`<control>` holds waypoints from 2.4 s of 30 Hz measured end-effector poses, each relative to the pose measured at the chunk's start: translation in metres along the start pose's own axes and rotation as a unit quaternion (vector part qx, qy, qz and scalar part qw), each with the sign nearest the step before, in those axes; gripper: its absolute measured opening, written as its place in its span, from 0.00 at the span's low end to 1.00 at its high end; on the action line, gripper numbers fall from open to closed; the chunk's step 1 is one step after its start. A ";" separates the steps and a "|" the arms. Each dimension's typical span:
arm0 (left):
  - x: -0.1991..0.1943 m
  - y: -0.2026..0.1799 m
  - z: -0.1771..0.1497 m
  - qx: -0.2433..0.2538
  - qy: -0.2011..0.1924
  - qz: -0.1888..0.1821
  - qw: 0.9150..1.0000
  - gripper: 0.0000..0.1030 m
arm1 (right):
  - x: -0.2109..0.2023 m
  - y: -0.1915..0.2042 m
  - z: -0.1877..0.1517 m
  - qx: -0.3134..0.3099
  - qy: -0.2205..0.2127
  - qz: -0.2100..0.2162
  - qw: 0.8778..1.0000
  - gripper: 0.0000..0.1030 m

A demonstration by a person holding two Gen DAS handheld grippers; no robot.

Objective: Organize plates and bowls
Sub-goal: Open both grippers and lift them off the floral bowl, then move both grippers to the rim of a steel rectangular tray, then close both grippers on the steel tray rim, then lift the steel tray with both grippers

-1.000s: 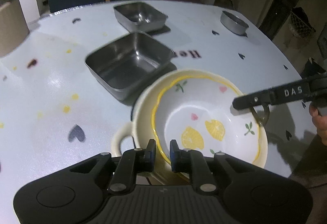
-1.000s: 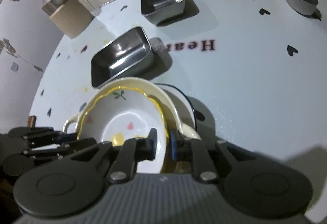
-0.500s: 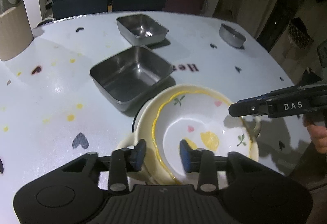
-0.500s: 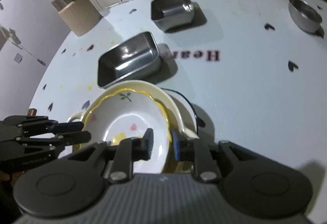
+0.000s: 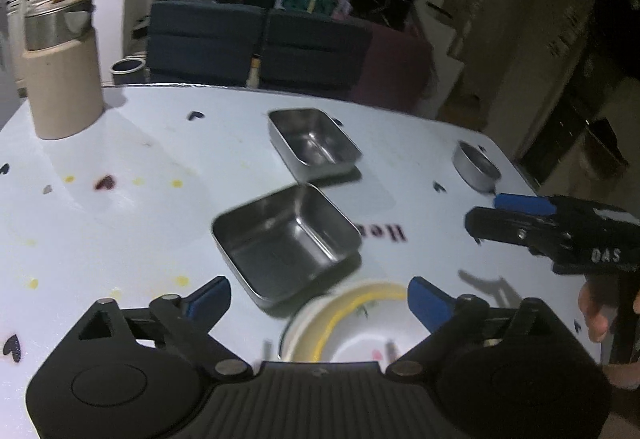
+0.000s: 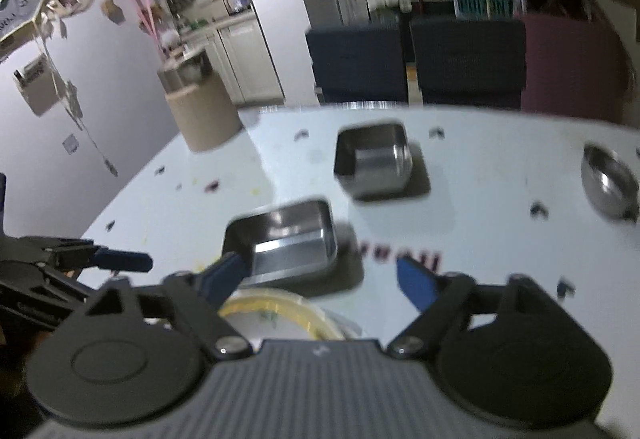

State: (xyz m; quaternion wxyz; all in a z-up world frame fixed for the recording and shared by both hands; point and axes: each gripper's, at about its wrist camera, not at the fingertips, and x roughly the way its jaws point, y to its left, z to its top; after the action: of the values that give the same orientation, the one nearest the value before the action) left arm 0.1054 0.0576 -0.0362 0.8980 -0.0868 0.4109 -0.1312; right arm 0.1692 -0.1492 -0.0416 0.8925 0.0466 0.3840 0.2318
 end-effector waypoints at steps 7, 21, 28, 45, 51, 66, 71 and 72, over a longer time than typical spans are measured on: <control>0.006 0.020 0.014 -0.049 -0.016 0.016 0.999 1.00 | 0.018 0.005 0.025 -0.039 -0.021 -0.015 0.999 1.00; 0.050 0.063 0.020 -0.144 0.024 0.040 0.988 0.95 | 0.086 0.002 0.046 -0.042 0.041 -0.067 0.996 0.98; 0.071 0.069 0.019 -0.169 0.046 0.028 0.984 0.73 | 0.119 -0.012 0.053 -0.008 0.094 -0.039 0.995 0.70; 0.099 0.081 0.015 -0.182 0.084 0.015 0.980 0.42 | 0.173 -0.012 0.041 -0.016 0.152 -0.017 0.988 0.33; 0.100 0.079 0.014 -0.175 0.090 0.015 0.980 0.18 | 0.175 -0.009 0.034 -0.025 0.163 -0.008 0.986 0.16; 0.081 0.043 0.031 -0.140 0.041 0.013 0.989 0.17 | 0.124 -0.004 0.043 -0.036 0.089 -0.012 0.995 0.10; 0.075 0.017 0.036 -0.113 0.020 -0.002 0.993 0.13 | 0.095 -0.018 0.041 -0.022 0.068 -0.013 0.997 0.09; 0.075 0.012 0.037 -0.110 0.017 -0.008 0.994 0.13 | 0.087 -0.022 0.039 -0.019 0.062 -0.014 0.998 0.09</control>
State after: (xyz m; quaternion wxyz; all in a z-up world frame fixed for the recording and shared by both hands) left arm 0.1821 0.0479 -0.0692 0.8749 -0.1861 0.4373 -0.0935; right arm 0.2571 -0.1258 -0.0771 0.8708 0.0099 0.4350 0.2291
